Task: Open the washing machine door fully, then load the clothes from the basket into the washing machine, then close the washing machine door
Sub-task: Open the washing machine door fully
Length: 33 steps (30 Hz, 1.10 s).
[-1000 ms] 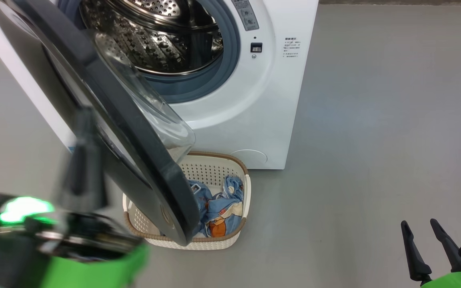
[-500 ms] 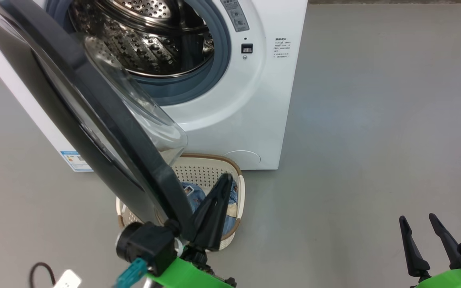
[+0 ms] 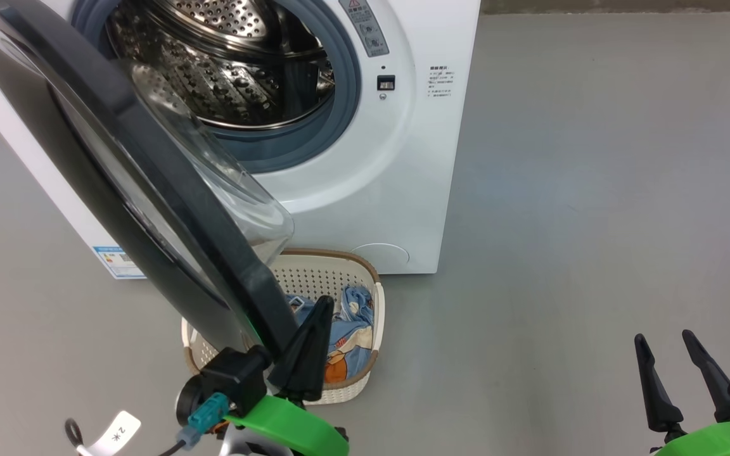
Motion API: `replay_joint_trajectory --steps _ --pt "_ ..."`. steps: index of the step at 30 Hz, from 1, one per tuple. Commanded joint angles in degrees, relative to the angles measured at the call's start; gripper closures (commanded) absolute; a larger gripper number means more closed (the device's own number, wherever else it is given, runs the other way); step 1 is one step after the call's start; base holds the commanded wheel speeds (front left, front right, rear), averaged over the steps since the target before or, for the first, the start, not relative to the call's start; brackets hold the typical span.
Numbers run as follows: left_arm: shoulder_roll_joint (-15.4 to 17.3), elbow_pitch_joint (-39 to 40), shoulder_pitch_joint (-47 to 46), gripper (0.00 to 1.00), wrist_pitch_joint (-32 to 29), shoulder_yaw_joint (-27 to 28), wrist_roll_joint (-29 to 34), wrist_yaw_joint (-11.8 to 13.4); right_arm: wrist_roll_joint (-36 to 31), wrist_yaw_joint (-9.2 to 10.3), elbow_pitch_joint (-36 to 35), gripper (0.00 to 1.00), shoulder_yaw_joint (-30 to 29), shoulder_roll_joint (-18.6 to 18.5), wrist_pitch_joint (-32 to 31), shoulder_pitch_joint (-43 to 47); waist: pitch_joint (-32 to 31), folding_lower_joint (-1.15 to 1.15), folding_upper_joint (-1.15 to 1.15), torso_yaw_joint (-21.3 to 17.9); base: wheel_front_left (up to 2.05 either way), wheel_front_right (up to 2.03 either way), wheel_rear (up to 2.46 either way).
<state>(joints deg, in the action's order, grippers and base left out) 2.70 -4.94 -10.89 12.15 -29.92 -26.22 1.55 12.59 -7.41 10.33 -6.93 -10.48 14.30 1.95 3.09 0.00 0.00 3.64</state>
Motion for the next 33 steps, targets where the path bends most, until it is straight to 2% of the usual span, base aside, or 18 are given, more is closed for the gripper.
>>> replay_joint_trajectory --steps 1,19,33 --pt "0.2 0.3 -2.4 1.00 0.7 2.2 -0.5 0.4 -1.1 -0.08 -1.7 0.00 0.8 -0.8 0.7 -1.5 -0.2 0.00 0.00 0.0 0.00 0.00 0.00" --pt "0.2 -7.3 -3.9 1.00 2.7 6.3 -2.2 -0.3 -1.3 -0.08 -2.8 0.00 0.2 -1.0 0.7 -1.0 -0.6 0.00 0.00 0.4 0.00 0.00 0.00" --pt "0.5 -6.3 -2.2 1.00 2.8 9.7 -0.5 -0.6 -1.1 -0.08 -3.5 0.00 0.2 -1.0 0.7 -1.3 -0.1 0.00 0.00 2.7 0.00 0.00 0.00"
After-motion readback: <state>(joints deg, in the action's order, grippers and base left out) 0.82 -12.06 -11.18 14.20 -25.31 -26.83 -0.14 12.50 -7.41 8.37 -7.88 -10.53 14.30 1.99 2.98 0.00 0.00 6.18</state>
